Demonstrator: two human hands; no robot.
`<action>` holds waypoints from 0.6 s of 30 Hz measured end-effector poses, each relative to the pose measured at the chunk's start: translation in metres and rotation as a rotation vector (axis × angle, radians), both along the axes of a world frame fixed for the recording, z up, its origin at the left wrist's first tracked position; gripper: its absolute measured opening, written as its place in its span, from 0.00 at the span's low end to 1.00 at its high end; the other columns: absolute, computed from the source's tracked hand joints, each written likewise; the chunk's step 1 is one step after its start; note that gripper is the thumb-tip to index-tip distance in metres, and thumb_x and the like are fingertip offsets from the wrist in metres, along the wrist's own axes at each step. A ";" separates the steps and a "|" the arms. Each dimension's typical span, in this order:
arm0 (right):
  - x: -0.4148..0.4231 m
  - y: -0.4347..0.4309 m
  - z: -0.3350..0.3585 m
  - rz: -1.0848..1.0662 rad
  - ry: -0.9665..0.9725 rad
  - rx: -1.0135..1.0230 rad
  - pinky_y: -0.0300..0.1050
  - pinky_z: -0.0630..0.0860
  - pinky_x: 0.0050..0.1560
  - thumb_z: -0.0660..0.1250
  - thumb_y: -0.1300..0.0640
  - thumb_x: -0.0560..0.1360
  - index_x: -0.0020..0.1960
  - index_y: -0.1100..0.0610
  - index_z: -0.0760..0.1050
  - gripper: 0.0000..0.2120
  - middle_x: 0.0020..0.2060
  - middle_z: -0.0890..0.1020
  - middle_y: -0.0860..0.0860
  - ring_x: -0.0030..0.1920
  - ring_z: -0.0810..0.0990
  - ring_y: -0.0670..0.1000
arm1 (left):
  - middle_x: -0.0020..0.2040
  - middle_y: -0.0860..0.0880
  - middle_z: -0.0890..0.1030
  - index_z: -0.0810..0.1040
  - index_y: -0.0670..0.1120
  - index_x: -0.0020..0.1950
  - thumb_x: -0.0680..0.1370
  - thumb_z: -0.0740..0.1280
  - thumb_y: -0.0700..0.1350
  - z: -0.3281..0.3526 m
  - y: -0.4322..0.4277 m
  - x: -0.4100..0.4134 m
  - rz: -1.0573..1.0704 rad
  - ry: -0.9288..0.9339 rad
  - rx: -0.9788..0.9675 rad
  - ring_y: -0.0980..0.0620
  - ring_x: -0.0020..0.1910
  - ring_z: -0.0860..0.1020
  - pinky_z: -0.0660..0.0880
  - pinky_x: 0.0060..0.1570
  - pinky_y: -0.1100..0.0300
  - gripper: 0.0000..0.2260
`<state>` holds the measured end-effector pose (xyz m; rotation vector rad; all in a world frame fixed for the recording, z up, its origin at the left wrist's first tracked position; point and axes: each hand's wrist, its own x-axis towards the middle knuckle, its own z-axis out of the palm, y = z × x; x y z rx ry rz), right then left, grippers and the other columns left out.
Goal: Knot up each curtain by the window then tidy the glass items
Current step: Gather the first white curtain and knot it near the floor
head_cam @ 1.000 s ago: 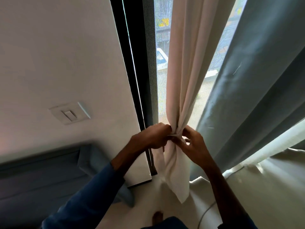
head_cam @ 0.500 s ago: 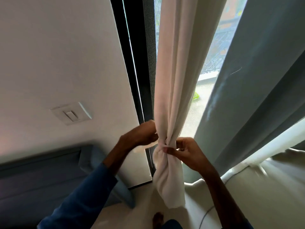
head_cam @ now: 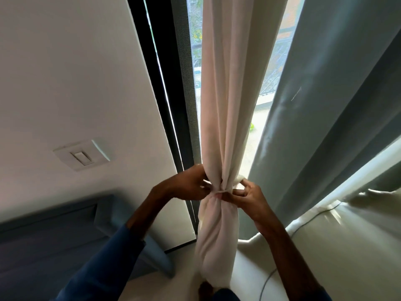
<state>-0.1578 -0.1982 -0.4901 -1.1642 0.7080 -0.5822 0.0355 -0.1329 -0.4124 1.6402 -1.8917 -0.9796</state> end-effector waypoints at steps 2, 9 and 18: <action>0.000 0.000 0.000 -0.032 0.012 -0.014 0.54 0.82 0.54 0.84 0.56 0.63 0.64 0.57 0.76 0.33 0.51 0.87 0.58 0.53 0.86 0.59 | 0.51 0.60 0.78 0.75 0.51 0.57 0.75 0.70 0.30 -0.006 0.007 0.003 -0.020 0.108 0.108 0.70 0.51 0.79 0.76 0.51 0.71 0.19; 0.004 -0.003 0.001 -0.072 -0.242 0.174 0.51 0.80 0.53 0.78 0.54 0.69 0.62 0.53 0.79 0.23 0.53 0.84 0.55 0.50 0.84 0.55 | 0.57 0.48 0.84 0.79 0.46 0.64 0.80 0.68 0.53 -0.034 -0.006 -0.019 0.424 0.367 -0.131 0.52 0.56 0.82 0.79 0.59 0.46 0.16; -0.018 -0.014 -0.006 -0.465 -0.283 0.100 0.41 0.80 0.45 0.79 0.54 0.64 0.44 0.52 0.85 0.09 0.45 0.86 0.50 0.48 0.83 0.51 | 0.58 0.50 0.83 0.78 0.46 0.66 0.79 0.67 0.57 -0.031 -0.014 0.008 0.423 0.200 -0.091 0.54 0.55 0.82 0.81 0.57 0.52 0.21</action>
